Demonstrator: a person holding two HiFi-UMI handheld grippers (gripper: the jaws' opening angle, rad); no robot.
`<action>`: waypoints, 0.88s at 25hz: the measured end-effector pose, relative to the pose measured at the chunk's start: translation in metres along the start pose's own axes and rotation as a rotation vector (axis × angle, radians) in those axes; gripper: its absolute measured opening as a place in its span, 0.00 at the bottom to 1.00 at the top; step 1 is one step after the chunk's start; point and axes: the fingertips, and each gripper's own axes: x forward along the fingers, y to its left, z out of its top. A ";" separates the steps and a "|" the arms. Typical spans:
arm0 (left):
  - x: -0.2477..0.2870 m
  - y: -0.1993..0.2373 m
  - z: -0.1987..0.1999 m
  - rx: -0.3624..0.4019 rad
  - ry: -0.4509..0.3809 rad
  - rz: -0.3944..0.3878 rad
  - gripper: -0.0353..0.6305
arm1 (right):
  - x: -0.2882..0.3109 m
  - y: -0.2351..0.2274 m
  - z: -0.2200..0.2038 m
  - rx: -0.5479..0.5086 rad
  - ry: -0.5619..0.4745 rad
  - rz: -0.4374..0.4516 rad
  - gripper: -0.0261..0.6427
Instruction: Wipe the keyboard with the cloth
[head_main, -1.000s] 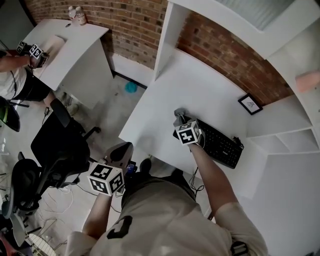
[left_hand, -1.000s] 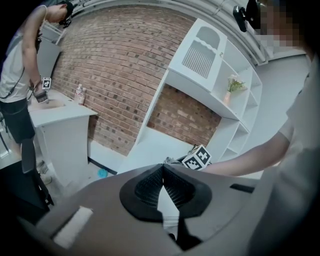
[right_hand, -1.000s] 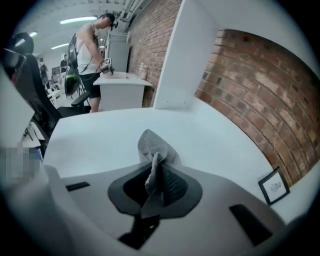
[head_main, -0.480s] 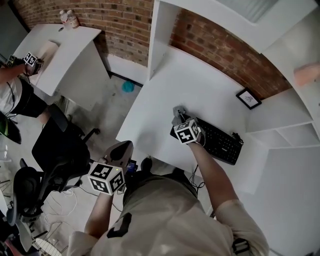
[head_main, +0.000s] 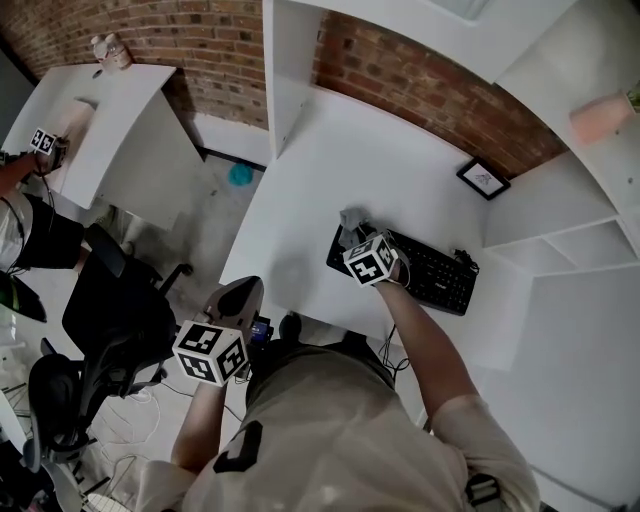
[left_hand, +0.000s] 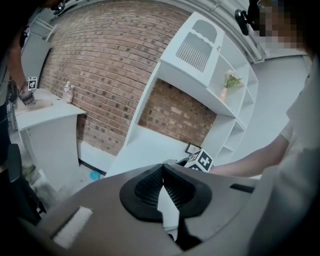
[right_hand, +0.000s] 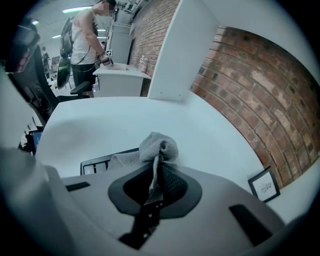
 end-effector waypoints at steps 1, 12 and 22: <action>0.002 -0.002 0.000 0.002 0.002 -0.005 0.06 | -0.001 0.000 -0.001 -0.011 0.004 -0.004 0.06; 0.014 -0.010 0.024 0.038 -0.031 0.009 0.06 | -0.011 -0.031 -0.030 -0.038 0.056 -0.030 0.06; 0.002 0.000 0.005 0.030 -0.018 0.002 0.06 | -0.015 -0.025 -0.046 -0.049 0.072 -0.069 0.06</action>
